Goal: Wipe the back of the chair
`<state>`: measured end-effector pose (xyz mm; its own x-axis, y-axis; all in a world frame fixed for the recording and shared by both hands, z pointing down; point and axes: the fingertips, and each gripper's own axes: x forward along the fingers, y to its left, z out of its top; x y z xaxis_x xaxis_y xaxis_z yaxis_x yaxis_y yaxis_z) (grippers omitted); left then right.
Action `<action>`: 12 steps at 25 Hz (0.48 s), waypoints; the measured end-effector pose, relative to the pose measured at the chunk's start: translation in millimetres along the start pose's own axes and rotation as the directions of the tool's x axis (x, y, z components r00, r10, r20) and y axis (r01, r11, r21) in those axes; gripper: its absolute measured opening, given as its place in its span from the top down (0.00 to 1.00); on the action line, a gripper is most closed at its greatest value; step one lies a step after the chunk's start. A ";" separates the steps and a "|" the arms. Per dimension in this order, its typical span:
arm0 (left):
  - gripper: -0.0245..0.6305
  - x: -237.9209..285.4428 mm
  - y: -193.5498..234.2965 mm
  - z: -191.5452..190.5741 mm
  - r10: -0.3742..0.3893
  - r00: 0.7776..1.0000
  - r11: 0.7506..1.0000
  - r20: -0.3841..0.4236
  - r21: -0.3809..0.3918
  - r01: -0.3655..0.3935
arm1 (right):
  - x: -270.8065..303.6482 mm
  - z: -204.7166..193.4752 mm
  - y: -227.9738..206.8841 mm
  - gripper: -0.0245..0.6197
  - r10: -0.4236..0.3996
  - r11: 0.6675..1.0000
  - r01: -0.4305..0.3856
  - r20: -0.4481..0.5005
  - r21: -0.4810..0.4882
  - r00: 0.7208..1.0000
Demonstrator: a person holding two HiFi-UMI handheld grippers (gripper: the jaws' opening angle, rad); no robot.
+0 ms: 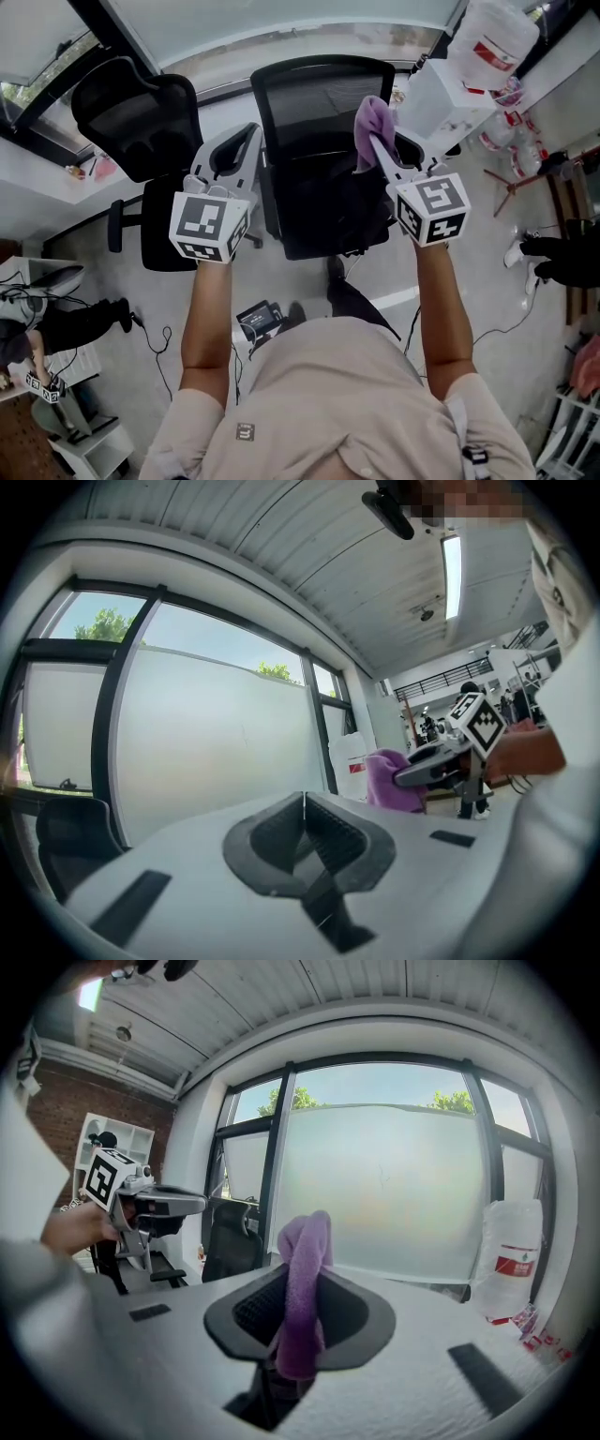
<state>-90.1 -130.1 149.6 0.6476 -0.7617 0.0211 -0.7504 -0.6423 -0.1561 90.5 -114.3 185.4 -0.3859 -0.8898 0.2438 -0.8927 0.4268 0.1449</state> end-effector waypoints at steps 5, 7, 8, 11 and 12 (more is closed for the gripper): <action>0.95 31.2 18.1 -22.4 0.039 0.999 0.999 -0.036 -0.014 -0.040 | 48.6 -16.1 -22.0 0.86 0.045 0.999 -0.045 -0.022 -0.021 0.999; 0.95 44.3 27.1 -32.0 0.055 0.997 0.998 -0.046 -0.019 -0.056 | 70.7 -23.1 -29.9 0.86 0.060 0.997 -0.061 -0.030 -0.043 0.998; 0.95 50.3 31.1 -37.2 0.063 0.997 0.998 -0.051 -0.021 -0.064 | 81.5 -27.0 -33.4 0.86 0.069 0.996 -0.070 -0.033 -0.052 0.997; 0.95 66.8 42.6 -55.5 0.089 0.993 0.995 -0.072 -0.029 -0.091 | 114.5 -40.6 -41.6 0.86 0.096 0.993 -0.098 -0.039 -0.067 0.995; 0.95 72.3 46.5 -62.3 0.096 0.992 0.995 -0.078 -0.032 -0.099 | 126.3 -45.8 -43.6 0.86 0.105 0.992 -0.107 -0.041 -0.070 0.994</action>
<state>-86.5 -220.3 205.4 0.5599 -0.8244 0.0831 -0.8147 -0.5661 -0.1258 91.3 -238.0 253.7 -0.4672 -0.8329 0.2968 -0.8276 0.5301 0.1848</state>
